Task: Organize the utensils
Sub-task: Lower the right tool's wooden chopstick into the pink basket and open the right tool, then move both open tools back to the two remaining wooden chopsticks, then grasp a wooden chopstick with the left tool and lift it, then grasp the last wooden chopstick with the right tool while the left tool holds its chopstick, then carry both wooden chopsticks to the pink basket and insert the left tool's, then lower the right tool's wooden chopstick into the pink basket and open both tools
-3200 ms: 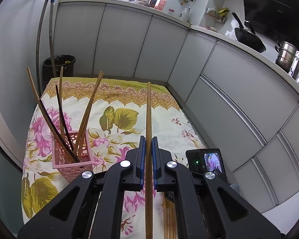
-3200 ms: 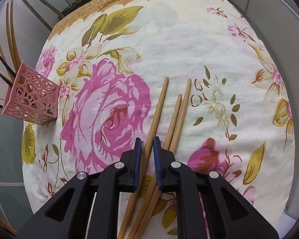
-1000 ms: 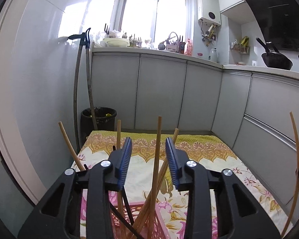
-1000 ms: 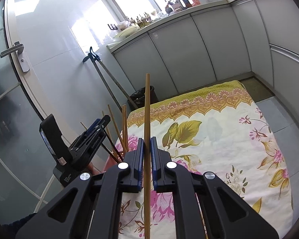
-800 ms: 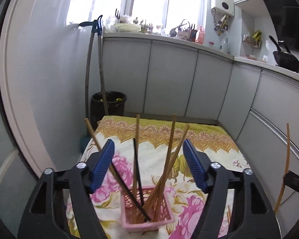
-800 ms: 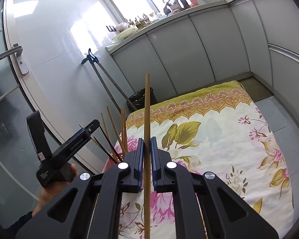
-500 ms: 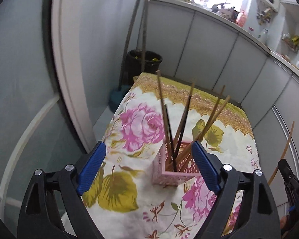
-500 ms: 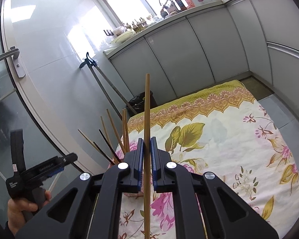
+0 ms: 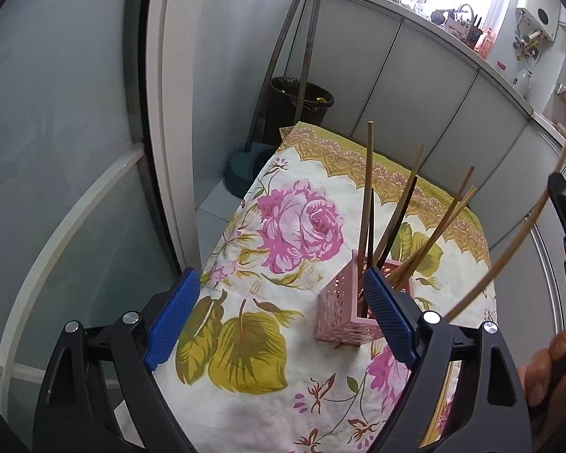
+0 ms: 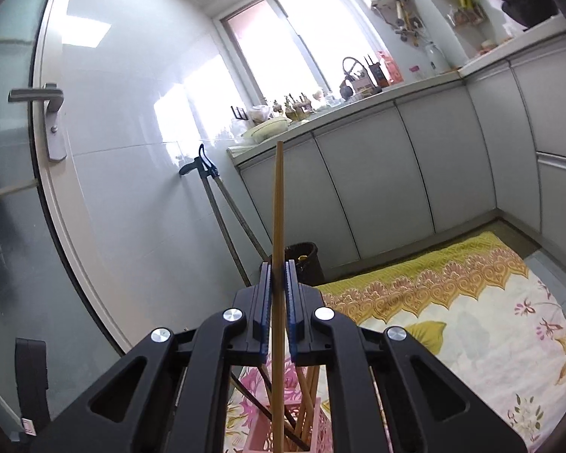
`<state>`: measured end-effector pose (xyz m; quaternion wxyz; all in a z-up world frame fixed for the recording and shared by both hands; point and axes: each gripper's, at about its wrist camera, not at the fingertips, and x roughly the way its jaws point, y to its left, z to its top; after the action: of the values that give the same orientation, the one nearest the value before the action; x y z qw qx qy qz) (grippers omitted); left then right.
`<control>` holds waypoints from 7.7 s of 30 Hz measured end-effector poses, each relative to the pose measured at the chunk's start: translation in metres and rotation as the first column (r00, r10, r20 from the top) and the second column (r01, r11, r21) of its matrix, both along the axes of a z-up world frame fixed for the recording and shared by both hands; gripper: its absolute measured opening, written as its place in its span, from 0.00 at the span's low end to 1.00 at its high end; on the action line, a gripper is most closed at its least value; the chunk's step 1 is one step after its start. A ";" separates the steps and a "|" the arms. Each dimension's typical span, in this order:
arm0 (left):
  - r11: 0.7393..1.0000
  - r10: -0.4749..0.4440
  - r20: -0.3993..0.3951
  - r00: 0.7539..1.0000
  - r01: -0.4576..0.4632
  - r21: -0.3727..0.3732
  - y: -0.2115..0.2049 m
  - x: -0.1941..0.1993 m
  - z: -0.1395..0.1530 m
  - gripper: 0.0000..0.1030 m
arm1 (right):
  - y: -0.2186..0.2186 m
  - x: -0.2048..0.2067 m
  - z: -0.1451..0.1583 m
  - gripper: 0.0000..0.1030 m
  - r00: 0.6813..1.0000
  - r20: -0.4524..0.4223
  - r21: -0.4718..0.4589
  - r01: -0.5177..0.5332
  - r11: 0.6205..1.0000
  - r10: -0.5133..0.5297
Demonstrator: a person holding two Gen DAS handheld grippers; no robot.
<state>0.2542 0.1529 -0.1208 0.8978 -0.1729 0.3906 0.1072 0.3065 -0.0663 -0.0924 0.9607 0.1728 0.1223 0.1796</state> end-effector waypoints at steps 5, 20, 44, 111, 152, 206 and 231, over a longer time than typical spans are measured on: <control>1.000 0.003 0.004 1.000 -0.003 -0.007 0.003 0.002 0.002 0.82 | 0.015 0.017 -0.027 0.07 1.000 -0.016 -0.040 0.010 0.999 -0.011; 1.000 -0.031 0.015 0.999 0.031 0.005 -0.007 0.005 0.003 0.82 | 0.003 0.010 -0.047 0.26 0.993 -0.116 -0.132 -0.033 0.991 0.017; 0.878 -0.479 -0.045 0.877 0.479 -0.003 -0.173 -0.005 -0.012 0.73 | -0.229 -0.091 -0.044 0.38 0.821 -0.530 -0.018 0.238 0.971 -0.212; 0.808 -0.581 -0.186 0.793 0.589 -0.014 -0.263 0.057 -0.105 0.05 | -0.257 -0.070 -0.102 0.36 0.664 -0.720 -0.079 0.205 0.975 -0.199; 0.894 -0.445 0.310 0.840 0.437 0.099 -0.117 -0.010 0.027 0.05 | -0.105 -0.018 -0.133 0.06 0.682 -0.722 -0.233 -0.077 0.969 -0.120; 0.995 -0.093 0.282 0.955 0.079 0.061 -0.029 0.017 0.032 0.57 | -0.100 -0.068 -0.028 0.06 0.983 -0.182 0.050 0.001 0.999 0.009; 1.000 -0.017 0.101 0.995 0.015 0.023 0.007 -0.004 0.023 0.67 | 0.027 0.016 -0.032 0.07 1.000 0.030 -0.008 0.000 1.000 0.000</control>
<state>0.2505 0.1599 -0.0982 0.9191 -0.1649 0.3449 0.0954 0.3226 -0.0390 -0.1249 0.9631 0.1663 0.1085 0.1818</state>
